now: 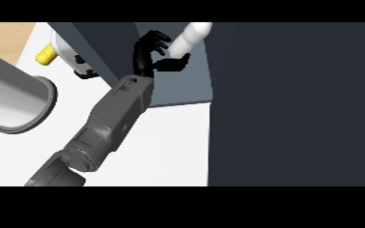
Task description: Pick up the bottled water, place it into the cabinet and close the cabinet
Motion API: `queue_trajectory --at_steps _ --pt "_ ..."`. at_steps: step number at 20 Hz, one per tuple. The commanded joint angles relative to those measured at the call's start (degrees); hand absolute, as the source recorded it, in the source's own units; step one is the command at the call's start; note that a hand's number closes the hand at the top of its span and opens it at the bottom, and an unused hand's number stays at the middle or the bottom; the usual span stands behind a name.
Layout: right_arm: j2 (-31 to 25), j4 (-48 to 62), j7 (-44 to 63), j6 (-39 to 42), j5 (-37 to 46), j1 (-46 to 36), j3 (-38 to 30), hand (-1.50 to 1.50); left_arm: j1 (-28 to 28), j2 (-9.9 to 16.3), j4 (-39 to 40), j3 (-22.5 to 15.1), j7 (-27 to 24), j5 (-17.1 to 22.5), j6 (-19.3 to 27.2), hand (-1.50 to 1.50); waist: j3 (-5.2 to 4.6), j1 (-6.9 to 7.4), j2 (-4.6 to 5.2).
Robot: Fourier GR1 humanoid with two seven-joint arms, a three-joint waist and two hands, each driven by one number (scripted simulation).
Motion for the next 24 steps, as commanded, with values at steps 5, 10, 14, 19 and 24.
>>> queue_trajectory --at_steps 5,10,14,19,24 --pt "-1.15 -1.80 -0.14 1.76 -4.35 -0.66 -1.67 -1.50 -4.18 0.81 5.47 -0.74 -3.17 -2.90 4.69 -1.50 0.01 -1.13 0.52" --pt "-1.61 0.03 0.37 2.33 -4.50 -1.80 -2.01 -1.50 -6.07 -0.92 6.82 -0.09 -2.92 -2.88 6.46 -1.50 0.01 -0.85 0.74" --pt "-1.35 -3.32 2.01 2.45 -5.73 0.63 -0.86 -1.50 -8.35 -0.14 6.00 -0.63 -2.26 -3.63 -0.52 -1.50 -0.04 -0.63 0.36" --pt "0.15 -2.16 2.02 1.71 -3.69 -0.02 1.07 -1.50 -7.69 -0.04 1.01 3.95 -8.81 0.31 -7.80 -1.50 -0.11 0.61 0.28" --pt "-0.99 -1.88 1.87 2.67 -4.44 0.23 -1.27 -1.50 -8.60 -0.41 -0.03 5.49 -9.68 1.08 -14.25 -1.50 0.01 2.14 -0.67"
